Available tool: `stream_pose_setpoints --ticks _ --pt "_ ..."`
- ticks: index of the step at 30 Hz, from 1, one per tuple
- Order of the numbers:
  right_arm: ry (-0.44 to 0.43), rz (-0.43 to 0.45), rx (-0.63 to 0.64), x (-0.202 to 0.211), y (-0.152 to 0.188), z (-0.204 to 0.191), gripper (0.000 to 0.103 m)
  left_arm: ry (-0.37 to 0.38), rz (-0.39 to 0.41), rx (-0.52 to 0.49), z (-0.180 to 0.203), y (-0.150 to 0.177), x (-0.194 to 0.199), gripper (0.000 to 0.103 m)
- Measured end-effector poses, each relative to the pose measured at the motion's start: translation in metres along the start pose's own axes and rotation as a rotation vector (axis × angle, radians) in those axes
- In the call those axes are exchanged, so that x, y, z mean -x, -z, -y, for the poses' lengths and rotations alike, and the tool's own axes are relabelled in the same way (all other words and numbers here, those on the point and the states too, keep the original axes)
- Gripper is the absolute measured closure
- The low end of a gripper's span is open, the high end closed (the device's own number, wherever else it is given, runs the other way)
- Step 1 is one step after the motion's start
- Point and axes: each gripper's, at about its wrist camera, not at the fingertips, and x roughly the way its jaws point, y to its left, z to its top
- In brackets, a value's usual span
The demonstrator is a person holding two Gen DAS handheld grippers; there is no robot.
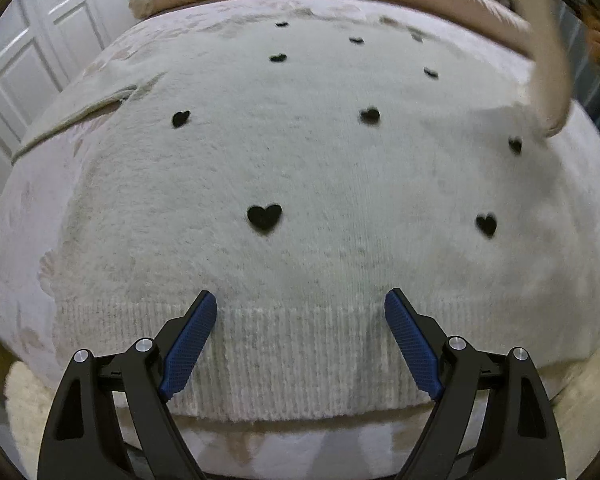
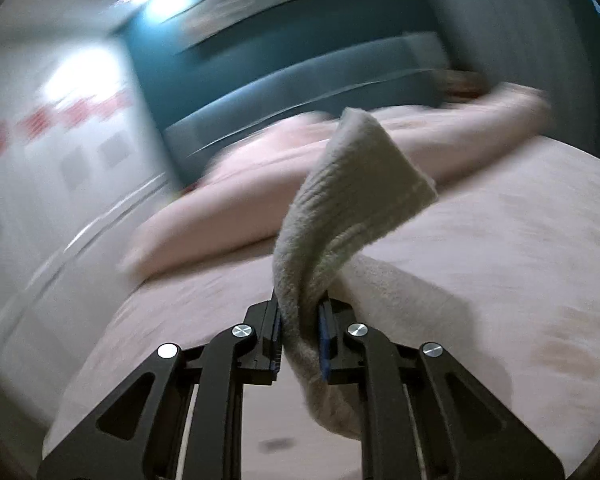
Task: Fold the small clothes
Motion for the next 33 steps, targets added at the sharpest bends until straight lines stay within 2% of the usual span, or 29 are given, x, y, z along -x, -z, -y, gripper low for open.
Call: stream_pose_setpoints --ticks 2,3,4,5,8,10,13,15,18,19,22,26,27,28,29,30,31,32,33 --pt "-0.126 -0.101 0.114 -0.03 0.034 -0.068 0.087 0.02 0.013 0.039 -0.009 -0.003 0.004 0.019" --pt "-0.155 -0.154 0.155 -0.045 0.056 -0.092 0.086 0.027 0.015 0.051 -0.011 -0.004 0.005 0.019" --pt "-0.178 -0.233 0.186 -0.066 0.085 -0.114 0.076 0.031 0.015 0.063 -0.017 -0.007 0.006 0.019" --pt "-0.18 -0.289 0.203 -0.077 0.107 -0.127 0.068 0.033 0.012 0.069 -0.022 -0.01 0.007 0.019" --pt "-0.106 -0.404 0.231 -0.096 0.162 -0.132 0.068 0.044 0.0 0.081 -0.045 -0.026 0.007 0.019" --pt "-0.087 -0.416 0.176 -0.082 0.173 -0.115 0.067 0.04 0.026 0.106 -0.06 -0.04 0.007 0.019" --pt "-0.063 -0.386 0.023 -0.039 0.171 -0.063 0.049 0.092 0.092 0.185 -0.084 -0.072 0.006 0.018" --pt "0.0 -0.371 -0.052 -0.011 0.17 -0.029 0.048 0.153 0.118 0.257 -0.096 -0.1 -0.008 0.013" --pt "0.098 -0.374 -0.168 0.008 0.171 0.025 0.047 0.228 0.081 0.344 -0.103 -0.126 -0.036 0.013" --pt "0.11 -0.375 -0.213 0.013 0.17 0.039 0.047 0.265 0.061 0.395 -0.105 -0.133 -0.05 0.013" --pt "0.117 -0.362 -0.359 0.02 0.172 0.081 0.047 0.286 0.036 0.539 -0.111 -0.14 -0.073 0.014" --pt "0.101 -0.348 -0.422 0.011 0.165 0.097 0.047 0.309 0.086 0.602 -0.115 -0.152 -0.076 0.016" --pt "0.096 -0.351 -0.43 0.004 0.164 0.097 0.047 0.315 0.091 0.61 -0.115 -0.156 -0.077 0.02" --pt "0.089 -0.355 -0.434 -0.002 0.162 0.096 0.047 0.317 0.092 0.616 -0.113 -0.16 -0.078 0.033" --pt "0.082 -0.356 -0.436 -0.011 0.159 0.094 0.047 0.332 0.093 0.614 -0.111 -0.167 -0.079 0.052" --pt "0.081 -0.356 -0.435 -0.02 0.156 0.091 0.047 0.364 0.096 0.606 -0.108 -0.173 -0.078 0.065" --pt "0.08 -0.358 -0.433 -0.031 0.151 0.088 0.051 0.406 0.101 0.592 -0.108 -0.179 -0.08 0.089" --pt "0.085 -0.358 -0.43 -0.036 0.149 0.087 0.065 0.445 0.113 0.578 -0.107 -0.192 -0.082 0.097" --pt "0.089 -0.358 -0.427 -0.044 0.144 0.086 0.075 0.456 0.133 0.562 -0.104 -0.203 -0.078 0.097"
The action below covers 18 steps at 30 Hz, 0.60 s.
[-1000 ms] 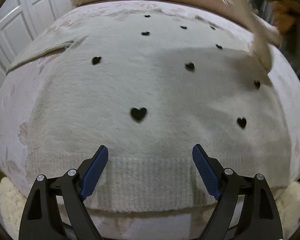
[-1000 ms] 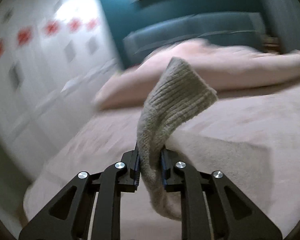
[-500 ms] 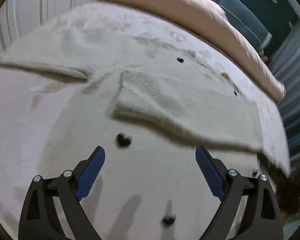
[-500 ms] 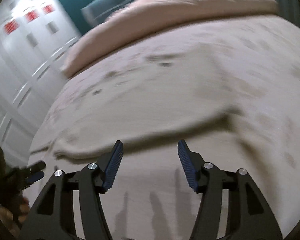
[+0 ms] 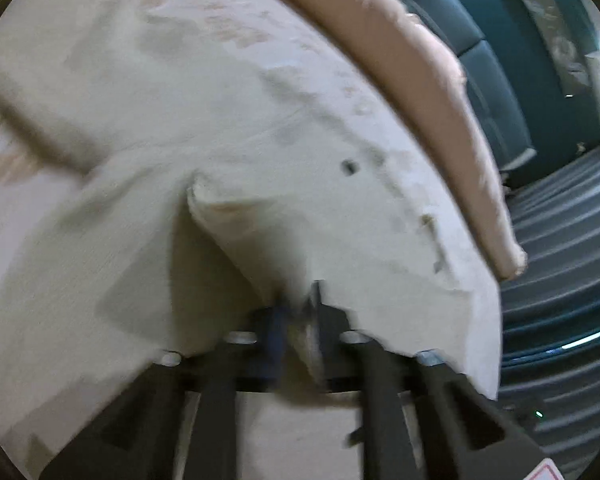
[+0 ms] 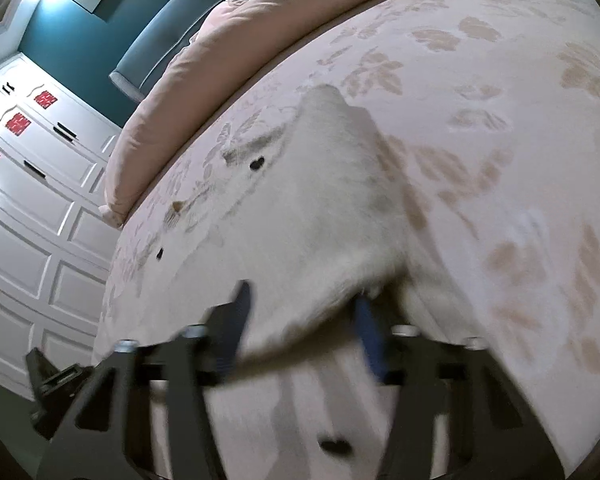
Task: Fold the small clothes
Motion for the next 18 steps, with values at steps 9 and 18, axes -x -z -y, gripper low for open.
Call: stream_pose_setpoints --ticks 9,18 --pt "-0.118 0.341 0.013 0.058 -0.026 -0.01 0.096 0.11 0.302 -0.304 0.101 -0.045 0.046 0.097" --pt "0.145 0.1 0.041 0.025 0.009 0.028 0.093 -0.068 0.05 -0.119 0.004 -0.002 -0.057 0.095"
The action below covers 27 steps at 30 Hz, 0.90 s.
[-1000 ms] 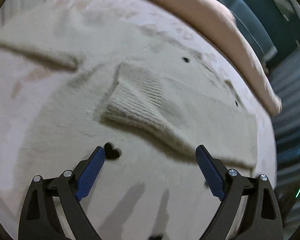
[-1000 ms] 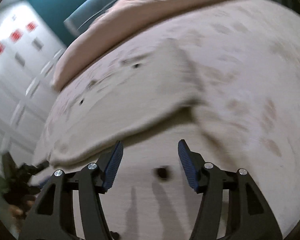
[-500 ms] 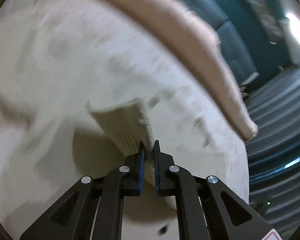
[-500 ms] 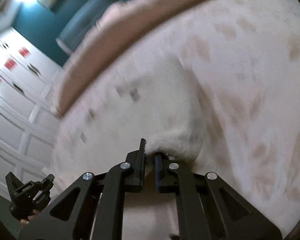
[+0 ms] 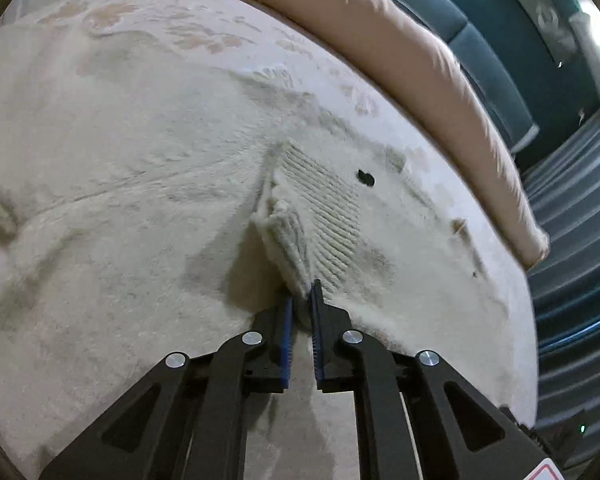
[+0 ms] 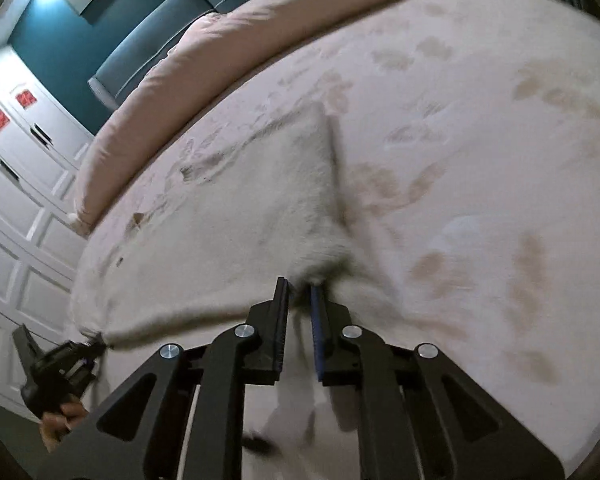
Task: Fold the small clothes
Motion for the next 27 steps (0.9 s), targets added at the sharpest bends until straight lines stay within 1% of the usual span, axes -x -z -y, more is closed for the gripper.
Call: stream_pose_setpoints --ticks 1,2,3,4,5,6,7,8,10,11,12,13,14,15,16,17,18,19,20,21,22,24,26,27 --pt "0.021 0.035 0.019 0.009 0.0 0.0 0.09 -0.001 0.0 -0.006 0.001 0.001 0.002 0.095" --pt "0.048 0.075 0.041 0.016 -0.007 0.0 0.083 -0.012 -0.002 -0.023 0.005 0.001 -0.001 0.095" --pt "0.065 0.097 0.051 0.018 -0.018 -0.002 0.077 -0.019 -0.003 -0.034 0.006 0.0 -0.001 0.095" --pt "0.07 0.093 0.052 0.014 -0.029 -0.006 0.063 -0.028 -0.003 -0.045 0.012 0.002 -0.004 0.095" --pt "0.074 0.08 0.052 0.005 -0.04 -0.006 0.057 -0.033 -0.003 -0.045 0.005 -0.004 -0.004 0.095" --pt "0.079 0.072 0.054 -0.004 -0.051 -0.009 0.057 -0.037 -0.003 -0.044 0.005 -0.006 -0.007 0.095" --pt "0.084 0.061 0.065 -0.015 -0.061 -0.013 0.052 -0.039 -0.001 -0.042 0.009 -0.006 -0.009 0.095" --pt "0.09 0.017 0.085 -0.035 -0.071 -0.018 0.045 -0.039 -0.001 -0.041 0.011 -0.007 -0.008 0.094" --pt "0.139 -0.072 0.088 -0.073 -0.081 -0.022 0.044 -0.038 -0.001 -0.044 0.01 -0.003 -0.005 0.093" --pt "0.13 -0.128 0.096 -0.09 -0.083 -0.025 0.059 -0.038 -0.002 -0.047 0.008 -0.002 -0.001 0.093" --pt "0.122 -0.166 0.116 -0.1 -0.081 -0.028 0.068 -0.038 -0.004 -0.05 0.008 -0.002 -0.003 0.093" --pt "0.13 -0.137 0.145 -0.096 -0.083 -0.036 0.084 -0.037 -0.005 -0.052 0.007 -0.003 -0.002 0.093" --pt "0.097 -0.096 0.171 -0.086 -0.087 -0.043 0.09 -0.036 -0.007 -0.056 0.001 -0.003 0.002 0.093" --pt "0.057 -0.054 0.17 -0.073 -0.089 -0.044 0.09 -0.036 -0.007 -0.062 -0.001 -0.002 0.005 0.093" --pt "0.002 0.014 0.152 -0.054 -0.092 -0.043 0.09 -0.036 -0.006 -0.069 -0.009 0.001 0.01 0.091" --pt "-0.01 0.06 0.145 -0.046 -0.092 -0.038 0.091 -0.038 -0.002 -0.084 -0.008 0.002 0.009 0.091" --pt "0.029 0.064 0.145 -0.049 -0.091 -0.032 0.091 -0.039 0.0 -0.089 -0.01 0.002 0.008 0.089" --pt "0.092 0.012 0.141 -0.067 -0.089 -0.022 0.09 -0.041 0.0 -0.096 -0.009 0.003 0.005 0.089" --pt "0.155 -0.105 0.136 -0.096 -0.081 -0.007 0.09 -0.049 0.003 -0.102 -0.007 0.004 0.004 0.089" --pt "0.156 -0.101 0.15 -0.1 -0.077 -0.005 0.09 -0.057 0.004 -0.107 -0.004 0.005 0.004 0.089" --pt "0.163 -0.072 0.176 -0.092 -0.075 -0.009 0.089 -0.066 0.004 -0.112 -0.003 0.005 0.005 0.089" --pt "0.153 -0.027 0.171 -0.067 -0.076 -0.023 0.088 -0.08 0.002 -0.128 0.0 0.006 0.005 0.089" --pt "0.123 0.068 0.202 -0.031 -0.067 -0.041 0.086 -0.085 0.003 -0.138 0.0 0.007 0.005 0.089" --pt "0.094 0.092 0.224 -0.017 -0.059 -0.05 0.086 -0.086 0.005 -0.139 0.0 0.007 0.005 0.089"
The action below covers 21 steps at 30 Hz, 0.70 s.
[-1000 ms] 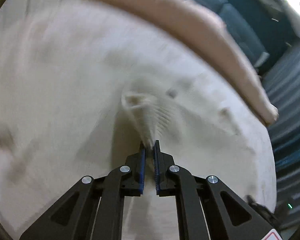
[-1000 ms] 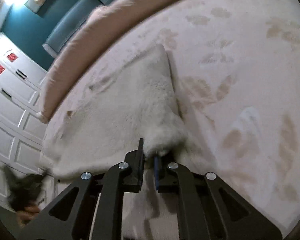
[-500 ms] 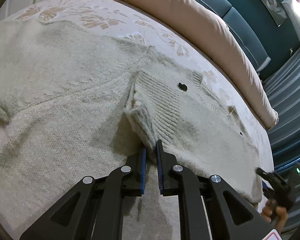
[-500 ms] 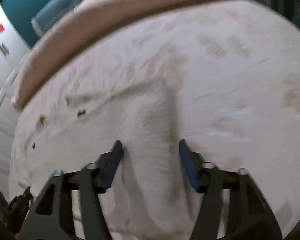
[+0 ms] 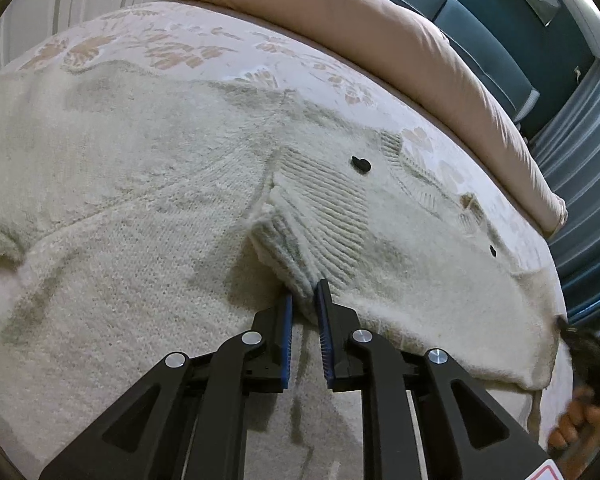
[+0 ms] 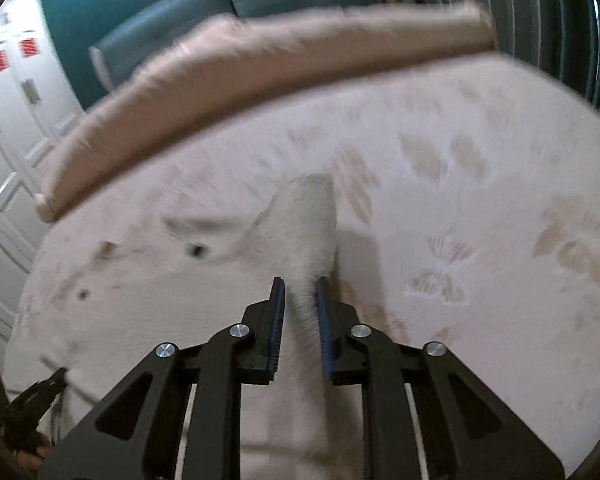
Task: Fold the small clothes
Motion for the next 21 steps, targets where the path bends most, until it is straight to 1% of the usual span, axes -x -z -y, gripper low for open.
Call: stream_pose_setpoints --ticks 1,2,3,4,5,6,7,8,9,10,11,12,13,14,15,17,18,19,20,21 --pt "-0.048 -0.008 0.009 0.006 0.003 -0.007 0.086 -0.003 0.001 0.0 0.0 0.001 0.0 0.089" --pt "-0.122 -0.047 0.026 0.009 0.012 -0.019 0.086 -0.009 0.004 0.002 0.001 0.001 -0.001 0.089" --pt "-0.167 -0.088 0.061 0.007 0.021 -0.031 0.086 -0.016 0.006 0.001 0.002 0.001 -0.001 0.089" --pt "-0.194 -0.135 0.116 0.002 0.033 -0.042 0.089 -0.021 0.006 0.001 0.003 0.002 -0.001 0.088" --pt "-0.167 -0.177 0.193 -0.007 0.048 -0.051 0.09 -0.025 0.004 0.001 0.003 0.002 0.0 0.088" --pt "-0.107 -0.197 0.232 -0.016 0.058 -0.049 0.09 -0.024 0.003 -0.001 0.003 0.003 0.0 0.088" --pt "-0.072 -0.203 0.225 -0.021 0.062 -0.04 0.091 -0.02 0.001 -0.006 0.002 0.003 0.001 0.088" --pt "-0.063 -0.195 0.154 -0.023 0.062 -0.018 0.094 -0.015 0.0 -0.008 0.001 0.004 0.001 0.088" --pt "-0.056 -0.188 0.05 -0.019 0.058 0.009 0.099 -0.007 -0.003 -0.01 -0.001 0.004 0.003 0.088" --pt "-0.038 -0.182 -0.014 -0.014 0.057 0.028 0.103 0.001 -0.005 -0.009 -0.003 0.005 0.004 0.088" --pt "-0.021 -0.164 -0.082 -0.003 0.057 0.052 0.103 0.014 -0.009 -0.002 -0.006 0.006 0.007 0.088" --pt "0.003 -0.153 -0.113 0.007 0.058 0.066 0.103 0.023 -0.016 0.008 -0.009 0.008 0.009 0.089" --pt "0.09 -0.135 -0.126 0.022 0.063 0.077 0.102 0.042 -0.027 0.034 -0.014 0.011 0.016 0.09" --pt "0.131 -0.123 -0.115 0.032 0.067 0.077 0.097 0.063 -0.027 0.059 -0.018 0.015 0.025 0.089" --pt "0.141 -0.121 -0.095 0.043 0.073 0.074 0.097 0.076 -0.024 0.076 -0.022 0.019 0.033 0.087" --pt "0.1 -0.129 -0.04 0.071 0.096 0.063 0.096 0.085 -0.014 0.106 -0.037 0.034 0.06 0.078" --pt "0.081 -0.134 -0.008 0.08 0.107 0.055 0.096 0.083 -0.009 0.117 -0.044 0.039 0.07 0.075" --pt "0.063 -0.143 0.031 0.089 0.121 0.043 0.094 0.07 -0.001 0.136 -0.057 0.045 0.085 0.07" --pt "0.052 -0.155 0.086 0.098 0.141 0.027 0.09 0.051 0.01 0.157 -0.072 0.048 0.098 0.066" --pt "0.045 -0.163 0.112 0.103 0.153 0.02 0.088 0.038 0.022 0.176 -0.083 0.049 0.107 0.064"
